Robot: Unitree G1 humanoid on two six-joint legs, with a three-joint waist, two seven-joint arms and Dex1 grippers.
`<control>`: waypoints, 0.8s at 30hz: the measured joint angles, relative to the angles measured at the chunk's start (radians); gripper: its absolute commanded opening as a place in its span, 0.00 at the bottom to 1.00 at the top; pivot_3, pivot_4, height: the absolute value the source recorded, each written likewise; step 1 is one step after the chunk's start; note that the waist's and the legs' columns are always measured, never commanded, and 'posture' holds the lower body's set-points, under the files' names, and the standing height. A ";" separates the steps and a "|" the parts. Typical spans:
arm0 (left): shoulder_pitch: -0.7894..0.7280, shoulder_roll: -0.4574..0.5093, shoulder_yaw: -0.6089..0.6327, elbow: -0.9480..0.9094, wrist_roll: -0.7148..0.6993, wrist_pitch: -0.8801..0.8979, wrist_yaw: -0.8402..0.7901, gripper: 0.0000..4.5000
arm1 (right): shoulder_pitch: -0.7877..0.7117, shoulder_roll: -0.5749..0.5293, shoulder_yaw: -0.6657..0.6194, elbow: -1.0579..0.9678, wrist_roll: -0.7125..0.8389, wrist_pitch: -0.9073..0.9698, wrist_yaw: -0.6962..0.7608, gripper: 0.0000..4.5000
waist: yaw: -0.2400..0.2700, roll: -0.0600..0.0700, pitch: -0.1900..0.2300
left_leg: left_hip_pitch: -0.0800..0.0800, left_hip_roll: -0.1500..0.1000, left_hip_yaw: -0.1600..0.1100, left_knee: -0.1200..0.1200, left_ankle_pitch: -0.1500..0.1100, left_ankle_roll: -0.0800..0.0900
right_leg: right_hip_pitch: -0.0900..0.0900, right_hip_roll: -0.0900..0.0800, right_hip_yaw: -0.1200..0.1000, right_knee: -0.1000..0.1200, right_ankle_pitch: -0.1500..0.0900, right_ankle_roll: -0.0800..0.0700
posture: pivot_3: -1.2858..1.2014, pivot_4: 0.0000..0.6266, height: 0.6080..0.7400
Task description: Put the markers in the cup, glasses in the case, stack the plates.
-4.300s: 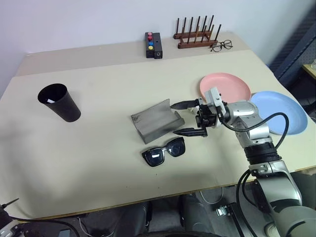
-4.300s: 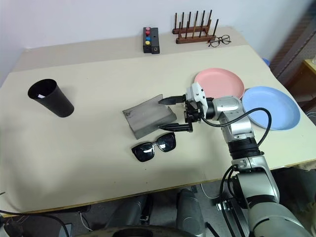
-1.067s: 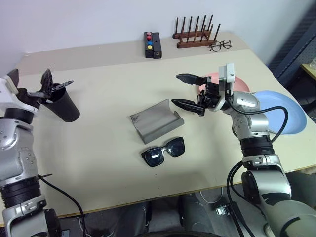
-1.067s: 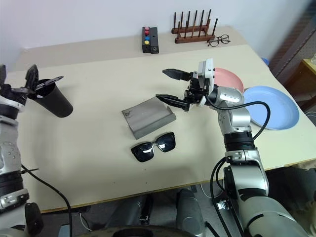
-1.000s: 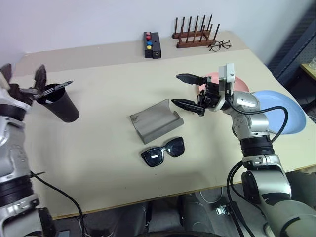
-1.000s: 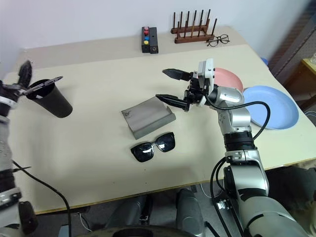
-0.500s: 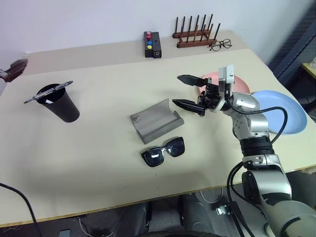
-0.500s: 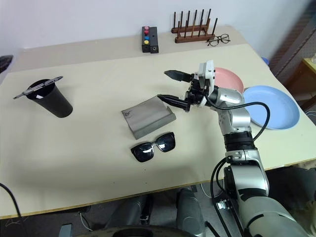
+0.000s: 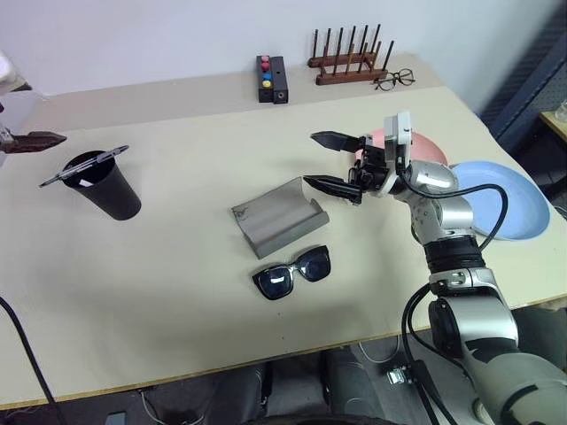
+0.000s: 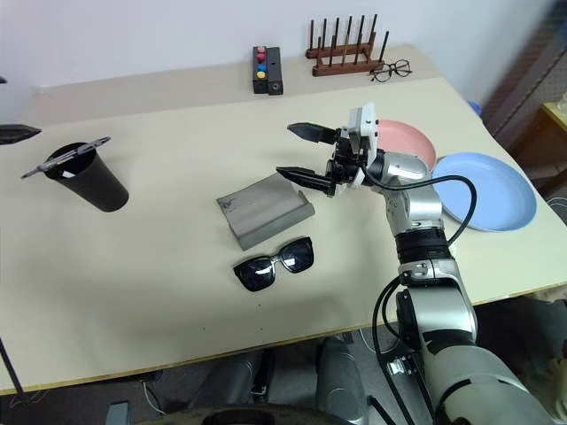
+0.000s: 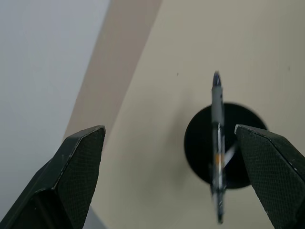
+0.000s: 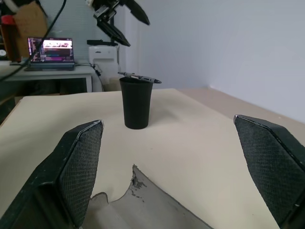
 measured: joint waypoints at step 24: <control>-0.125 -0.143 -0.143 0.164 0.312 -0.074 -0.197 0.99 | 0.001 -0.012 -0.004 0.012 -0.004 0.005 0.000 1.00 | -0.020 -0.002 0.001 | -0.001 0.000 0.000 0.002 0.000 0.000 | 0.000 0.000 0.000 0.002 0.000 0.000 | 0.52 0.24 1.00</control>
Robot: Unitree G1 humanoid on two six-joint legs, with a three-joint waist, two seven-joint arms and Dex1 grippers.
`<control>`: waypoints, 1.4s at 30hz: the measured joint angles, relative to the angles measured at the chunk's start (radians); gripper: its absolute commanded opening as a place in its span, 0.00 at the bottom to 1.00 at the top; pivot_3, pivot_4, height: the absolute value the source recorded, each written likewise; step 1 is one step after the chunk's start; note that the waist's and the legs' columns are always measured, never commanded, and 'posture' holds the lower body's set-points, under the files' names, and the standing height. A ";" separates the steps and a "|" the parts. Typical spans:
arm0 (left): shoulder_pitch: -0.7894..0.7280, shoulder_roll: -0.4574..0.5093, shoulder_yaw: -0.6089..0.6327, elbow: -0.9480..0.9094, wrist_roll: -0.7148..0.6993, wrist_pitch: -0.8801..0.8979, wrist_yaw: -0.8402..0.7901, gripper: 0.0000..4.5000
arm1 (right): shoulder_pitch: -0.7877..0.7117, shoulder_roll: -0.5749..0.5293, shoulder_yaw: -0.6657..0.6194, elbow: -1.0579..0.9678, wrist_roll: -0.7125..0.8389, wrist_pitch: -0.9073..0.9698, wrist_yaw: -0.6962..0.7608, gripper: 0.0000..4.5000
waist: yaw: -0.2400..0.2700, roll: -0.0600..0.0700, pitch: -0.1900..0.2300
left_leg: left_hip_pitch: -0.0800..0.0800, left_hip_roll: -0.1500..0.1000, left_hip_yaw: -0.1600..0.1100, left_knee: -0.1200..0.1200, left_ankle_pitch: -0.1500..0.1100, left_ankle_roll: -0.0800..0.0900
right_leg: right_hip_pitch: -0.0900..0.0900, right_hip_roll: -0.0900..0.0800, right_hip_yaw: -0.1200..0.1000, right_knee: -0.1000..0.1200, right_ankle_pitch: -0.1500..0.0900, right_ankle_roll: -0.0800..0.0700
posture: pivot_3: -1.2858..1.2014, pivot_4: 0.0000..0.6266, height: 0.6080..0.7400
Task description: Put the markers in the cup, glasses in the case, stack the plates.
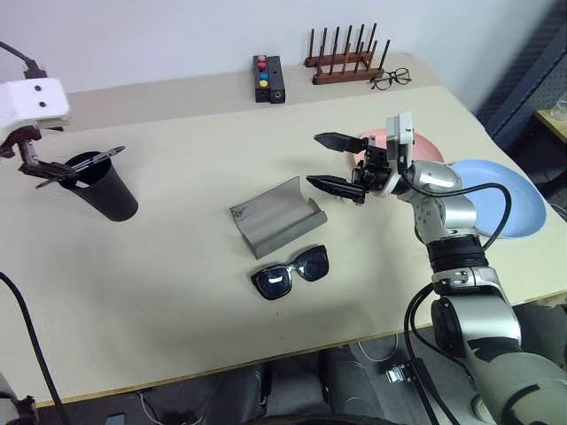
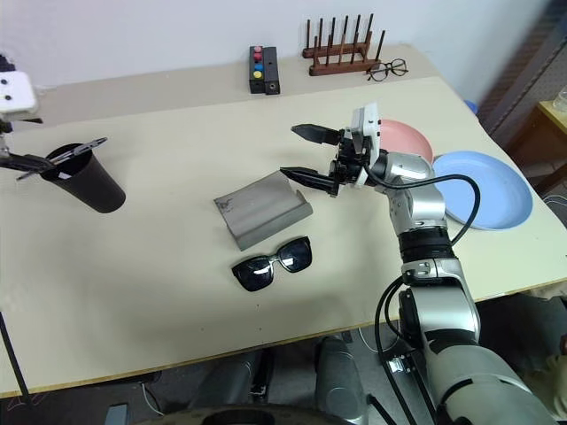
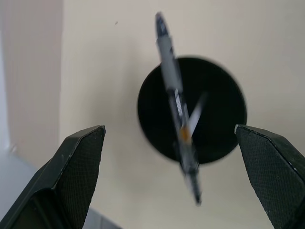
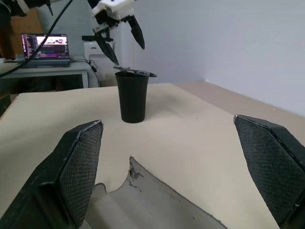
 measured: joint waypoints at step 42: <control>0.048 -0.065 -0.012 0.037 0.094 0.025 0.060 0.47 | 0.036 -0.023 -0.006 -0.051 0.003 0.009 -0.031 1.00 | -0.006 0.000 0.000 | 0.000 0.000 0.000 0.000 0.000 0.000 | 0.000 0.000 0.000 0.000 0.000 0.000 | 0.52 0.24 1.00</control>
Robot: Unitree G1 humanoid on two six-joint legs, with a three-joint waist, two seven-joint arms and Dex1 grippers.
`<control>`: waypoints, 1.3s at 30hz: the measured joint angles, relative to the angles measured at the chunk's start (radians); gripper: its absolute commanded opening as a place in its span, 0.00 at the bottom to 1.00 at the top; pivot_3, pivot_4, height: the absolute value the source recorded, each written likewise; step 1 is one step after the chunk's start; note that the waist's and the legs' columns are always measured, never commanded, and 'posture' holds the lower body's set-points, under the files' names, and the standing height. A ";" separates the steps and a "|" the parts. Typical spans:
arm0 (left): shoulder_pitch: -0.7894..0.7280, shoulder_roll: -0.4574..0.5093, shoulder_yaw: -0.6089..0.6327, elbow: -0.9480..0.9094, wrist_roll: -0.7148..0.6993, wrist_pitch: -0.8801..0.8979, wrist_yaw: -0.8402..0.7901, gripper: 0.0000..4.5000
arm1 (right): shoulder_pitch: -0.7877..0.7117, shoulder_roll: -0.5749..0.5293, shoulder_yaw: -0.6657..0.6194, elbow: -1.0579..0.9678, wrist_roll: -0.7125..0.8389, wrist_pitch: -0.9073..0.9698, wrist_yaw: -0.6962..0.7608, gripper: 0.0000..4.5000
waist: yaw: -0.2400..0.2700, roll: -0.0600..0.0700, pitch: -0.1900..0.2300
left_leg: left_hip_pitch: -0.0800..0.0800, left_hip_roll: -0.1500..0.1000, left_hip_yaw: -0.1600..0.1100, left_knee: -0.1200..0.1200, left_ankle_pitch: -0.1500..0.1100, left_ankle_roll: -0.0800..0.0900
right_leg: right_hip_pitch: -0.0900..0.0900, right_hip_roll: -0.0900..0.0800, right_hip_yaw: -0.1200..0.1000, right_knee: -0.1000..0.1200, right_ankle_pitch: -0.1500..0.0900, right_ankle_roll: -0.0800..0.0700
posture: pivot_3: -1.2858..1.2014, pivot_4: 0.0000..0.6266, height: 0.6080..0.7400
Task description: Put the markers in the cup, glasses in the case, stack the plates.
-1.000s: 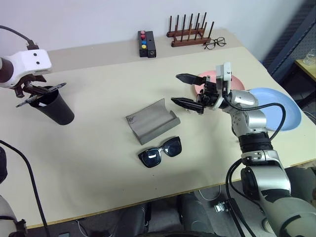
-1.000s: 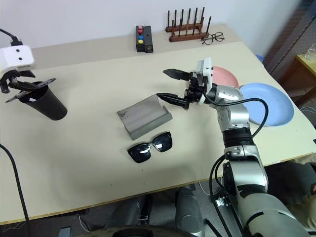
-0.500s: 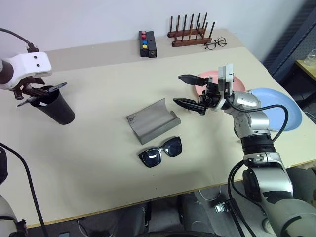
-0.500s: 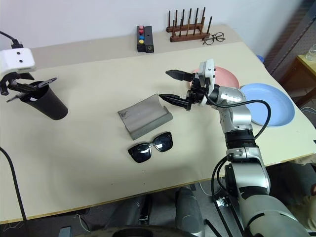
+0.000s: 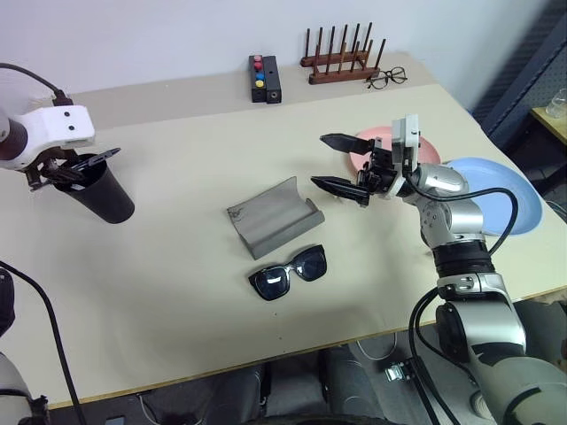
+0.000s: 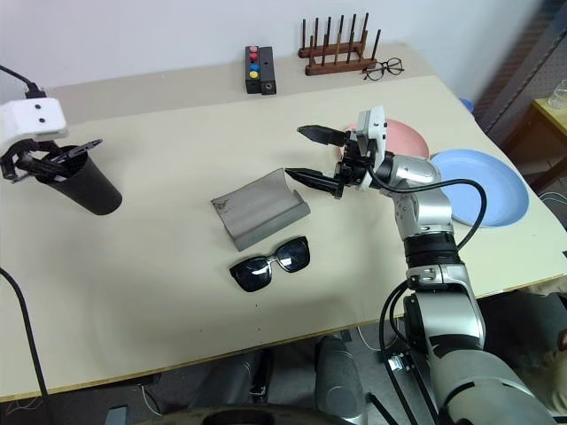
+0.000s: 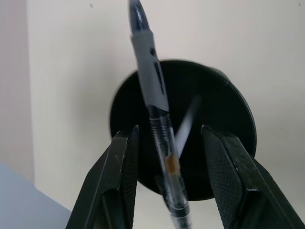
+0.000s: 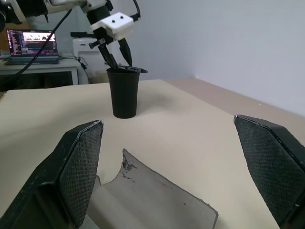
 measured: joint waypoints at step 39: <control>-0.088 0.025 0.036 -0.058 -0.015 0.034 -0.036 0.01 | -0.011 -0.012 -0.002 0.022 -0.002 -0.004 -0.008 1.00 | -0.001 0.000 0.000 | 0.000 0.000 0.000 0.001 0.000 0.000 | 0.000 0.000 0.000 0.000 0.000 0.000 | 0.52 0.24 1.00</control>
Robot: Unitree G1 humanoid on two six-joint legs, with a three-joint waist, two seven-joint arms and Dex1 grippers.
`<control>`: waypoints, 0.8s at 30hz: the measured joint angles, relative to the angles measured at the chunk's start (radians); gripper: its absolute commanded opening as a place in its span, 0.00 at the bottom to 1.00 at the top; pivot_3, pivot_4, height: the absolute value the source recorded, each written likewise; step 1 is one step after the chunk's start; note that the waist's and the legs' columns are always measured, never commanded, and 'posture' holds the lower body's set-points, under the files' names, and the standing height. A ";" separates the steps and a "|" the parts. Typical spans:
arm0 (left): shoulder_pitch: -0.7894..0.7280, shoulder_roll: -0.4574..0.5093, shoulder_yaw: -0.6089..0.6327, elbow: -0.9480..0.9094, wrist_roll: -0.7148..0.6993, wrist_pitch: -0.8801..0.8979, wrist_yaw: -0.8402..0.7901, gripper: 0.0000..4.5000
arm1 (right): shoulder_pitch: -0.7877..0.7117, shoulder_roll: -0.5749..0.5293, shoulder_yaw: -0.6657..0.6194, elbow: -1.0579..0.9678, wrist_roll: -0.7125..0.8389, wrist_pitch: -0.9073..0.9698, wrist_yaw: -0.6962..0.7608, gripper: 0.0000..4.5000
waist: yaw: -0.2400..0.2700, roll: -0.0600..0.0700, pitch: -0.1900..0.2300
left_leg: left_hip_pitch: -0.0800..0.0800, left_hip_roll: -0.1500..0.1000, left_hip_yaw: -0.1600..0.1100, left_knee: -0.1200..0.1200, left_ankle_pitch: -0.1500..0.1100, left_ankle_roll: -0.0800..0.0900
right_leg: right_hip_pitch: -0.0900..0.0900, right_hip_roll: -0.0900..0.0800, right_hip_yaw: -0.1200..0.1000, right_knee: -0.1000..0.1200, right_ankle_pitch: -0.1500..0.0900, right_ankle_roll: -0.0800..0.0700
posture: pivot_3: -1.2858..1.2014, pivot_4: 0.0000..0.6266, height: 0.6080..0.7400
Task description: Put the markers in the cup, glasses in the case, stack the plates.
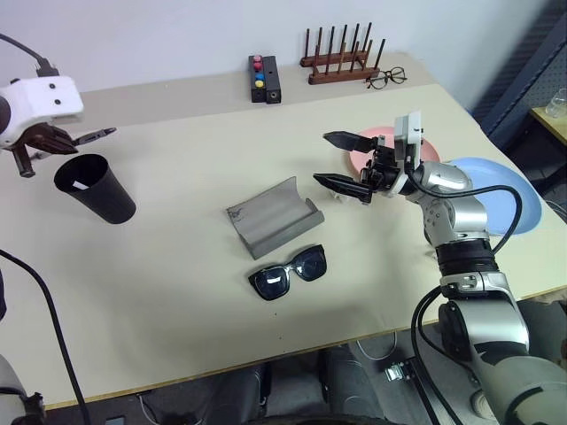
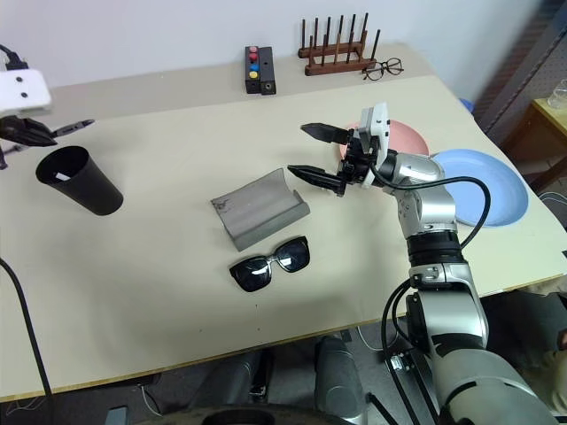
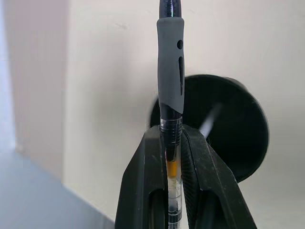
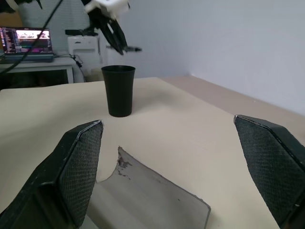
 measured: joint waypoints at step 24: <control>0.690 -0.564 1.104 -1.128 -0.596 0.926 0.682 0.01 | -0.052 -0.038 -0.013 0.087 -0.013 -0.009 0.059 1.00 | 0.001 -0.003 -0.001 | 0.000 -0.003 -0.004 0.003 -0.002 -0.003 | -0.008 -0.002 0.000 0.001 0.003 -0.004 | 0.52 0.24 1.00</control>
